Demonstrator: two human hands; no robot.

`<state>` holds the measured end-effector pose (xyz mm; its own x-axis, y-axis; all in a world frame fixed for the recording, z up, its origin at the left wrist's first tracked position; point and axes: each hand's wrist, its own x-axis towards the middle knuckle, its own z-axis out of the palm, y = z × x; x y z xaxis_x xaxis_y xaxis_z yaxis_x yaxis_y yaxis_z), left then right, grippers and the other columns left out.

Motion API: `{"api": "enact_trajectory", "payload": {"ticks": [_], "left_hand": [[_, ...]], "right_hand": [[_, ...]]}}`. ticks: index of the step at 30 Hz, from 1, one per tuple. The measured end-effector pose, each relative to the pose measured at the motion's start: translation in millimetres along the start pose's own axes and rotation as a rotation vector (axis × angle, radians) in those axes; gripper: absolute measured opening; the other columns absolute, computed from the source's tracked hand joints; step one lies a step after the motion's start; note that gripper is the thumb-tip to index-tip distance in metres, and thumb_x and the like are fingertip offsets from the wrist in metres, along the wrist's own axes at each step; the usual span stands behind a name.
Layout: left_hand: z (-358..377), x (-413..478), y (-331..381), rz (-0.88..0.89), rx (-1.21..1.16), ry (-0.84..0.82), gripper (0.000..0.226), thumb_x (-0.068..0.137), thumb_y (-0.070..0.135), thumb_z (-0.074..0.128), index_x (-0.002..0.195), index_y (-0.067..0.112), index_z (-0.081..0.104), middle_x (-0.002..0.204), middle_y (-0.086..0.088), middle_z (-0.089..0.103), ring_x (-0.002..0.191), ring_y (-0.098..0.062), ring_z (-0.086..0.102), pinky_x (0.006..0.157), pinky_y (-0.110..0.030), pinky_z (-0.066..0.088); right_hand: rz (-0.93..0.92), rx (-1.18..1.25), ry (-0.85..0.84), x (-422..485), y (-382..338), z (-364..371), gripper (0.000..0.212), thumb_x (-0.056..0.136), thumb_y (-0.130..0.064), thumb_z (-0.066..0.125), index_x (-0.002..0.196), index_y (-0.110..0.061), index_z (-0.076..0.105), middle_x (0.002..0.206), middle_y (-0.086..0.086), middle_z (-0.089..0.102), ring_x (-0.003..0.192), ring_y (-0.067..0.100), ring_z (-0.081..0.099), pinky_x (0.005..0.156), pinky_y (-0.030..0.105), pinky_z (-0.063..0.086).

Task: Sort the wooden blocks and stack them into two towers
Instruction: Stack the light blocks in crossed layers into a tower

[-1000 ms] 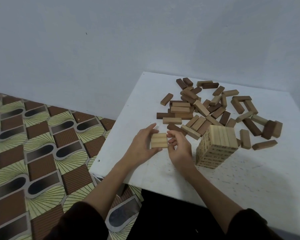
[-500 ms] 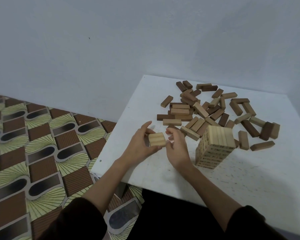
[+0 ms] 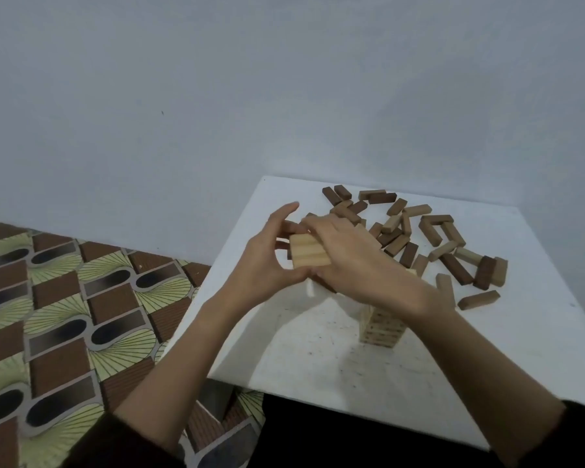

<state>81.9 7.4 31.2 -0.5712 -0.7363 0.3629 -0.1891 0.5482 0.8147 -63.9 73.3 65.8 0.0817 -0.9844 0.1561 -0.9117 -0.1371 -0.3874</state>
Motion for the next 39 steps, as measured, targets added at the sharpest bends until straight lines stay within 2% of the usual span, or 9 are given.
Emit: {"api": "enact_trajectory", "payload": {"ticks": [5, 9, 11, 14, 22, 25, 30, 34, 39], "left_hand": [[29.1, 14.2, 33.4, 0.035, -0.087, -0.079, 0.087, 0.065, 0.007, 0.084, 0.128, 0.039, 0.033, 0.107, 0.009, 0.059, 0.094, 0.002, 0.057, 0.077, -0.010, 0.045], [59.1, 18.5, 47.8, 0.038, -0.116, -0.187, 0.086, 0.068, 0.009, 0.082, 0.137, 0.026, 0.034, 0.110, 0.004, 0.059, 0.098, 0.001, 0.057, 0.079, -0.018, 0.050], [69.7, 16.9, 50.3, 0.035, -0.121, -0.223, 0.089, 0.069, 0.012, 0.082, 0.141, 0.023, 0.032, 0.110, 0.005, 0.059, 0.102, -0.004, 0.057, 0.091, -0.025, 0.048], [81.3, 14.3, 49.3, 0.028, -0.118, -0.262, 0.090, 0.069, 0.018, 0.083, 0.140, 0.028, 0.029, 0.111, 0.006, 0.059, 0.108, -0.003, 0.055, 0.098, -0.024, 0.042], [87.9, 10.2, 42.5, -0.012, -0.110, -0.284, 0.091, 0.069, 0.021, 0.083, 0.135, 0.043, 0.024, 0.108, 0.019, 0.058, 0.108, 0.004, 0.053, 0.090, -0.010, 0.041], [87.4, 9.0, 42.4, -0.024, -0.094, -0.297, 0.089, 0.066, 0.030, 0.080, 0.131, 0.051, 0.022, 0.107, 0.029, 0.058, 0.112, 0.002, 0.053, 0.095, -0.019, 0.044], [86.4, 6.3, 38.7, -0.040, -0.104, -0.304, 0.095, 0.067, 0.025, 0.083, 0.140, 0.037, 0.022, 0.113, 0.018, 0.057, 0.112, 0.001, 0.052, 0.100, -0.023, 0.041], [83.4, 5.1, 34.8, -0.065, -0.092, -0.304, 0.100, 0.067, 0.023, 0.083, 0.145, 0.030, 0.022, 0.118, 0.016, 0.056, 0.114, 0.000, 0.051, 0.094, -0.031, 0.046], [82.8, 4.3, 33.6, -0.054, -0.088, -0.299, 0.100, 0.068, 0.021, 0.083, 0.146, 0.029, 0.022, 0.119, 0.012, 0.057, 0.116, -0.002, 0.051, 0.096, -0.038, 0.048]], "right_hand": [[0.047, 0.176, 0.001, -40.3, 28.1, -49.7, 0.060, 0.081, -0.023, 0.071, 0.133, -0.024, 0.041, 0.123, -0.009, 0.046, 0.110, -0.001, 0.039, 0.085, 0.007, 0.031], [0.134, 0.283, 0.044, -68.6, 51.7, -64.4, 0.065, 0.073, -0.025, 0.077, 0.124, -0.038, 0.039, 0.111, -0.028, 0.048, 0.105, -0.018, 0.045, 0.088, 0.005, 0.037], [0.179, 0.306, 0.042, -79.7, 60.5, -63.2, 0.069, 0.071, -0.030, 0.079, 0.128, -0.034, 0.041, 0.114, -0.027, 0.048, 0.110, -0.012, 0.046, 0.090, 0.011, 0.041], [0.172, 0.320, 0.049, -91.3, 71.3, -59.2, 0.066, 0.073, -0.026, 0.079, 0.129, -0.030, 0.045, 0.117, -0.018, 0.055, 0.112, -0.005, 0.050, 0.095, 0.018, 0.044], [0.090, 0.348, 0.072, -97.9, 89.5, -45.2, 0.068, 0.074, -0.014, 0.078, 0.132, -0.020, 0.043, 0.122, -0.001, 0.056, 0.112, -0.003, 0.049, 0.095, 0.011, 0.039], [0.084, 0.341, 0.062, -97.3, 91.2, -43.4, 0.068, 0.076, -0.015, 0.077, 0.132, -0.024, 0.041, 0.124, -0.001, 0.054, 0.112, -0.002, 0.048, 0.095, 0.014, 0.040], [0.067, 0.336, 0.058, -99.6, 91.3, -42.2, 0.069, 0.075, -0.016, 0.077, 0.134, -0.016, 0.041, 0.125, -0.002, 0.054, 0.114, -0.010, 0.043, 0.091, 0.005, 0.036], [0.055, 0.330, 0.058, -99.6, 90.5, -41.0, 0.072, 0.074, -0.019, 0.078, 0.135, -0.016, 0.041, 0.123, -0.004, 0.053, 0.114, -0.011, 0.043, 0.091, 0.004, 0.035], [0.042, 0.308, 0.071, -97.8, 89.3, -36.0, 0.076, 0.073, -0.016, 0.079, 0.135, -0.023, 0.036, 0.120, -0.020, 0.046, 0.110, -0.022, 0.038, 0.089, -0.001, 0.030]]}}
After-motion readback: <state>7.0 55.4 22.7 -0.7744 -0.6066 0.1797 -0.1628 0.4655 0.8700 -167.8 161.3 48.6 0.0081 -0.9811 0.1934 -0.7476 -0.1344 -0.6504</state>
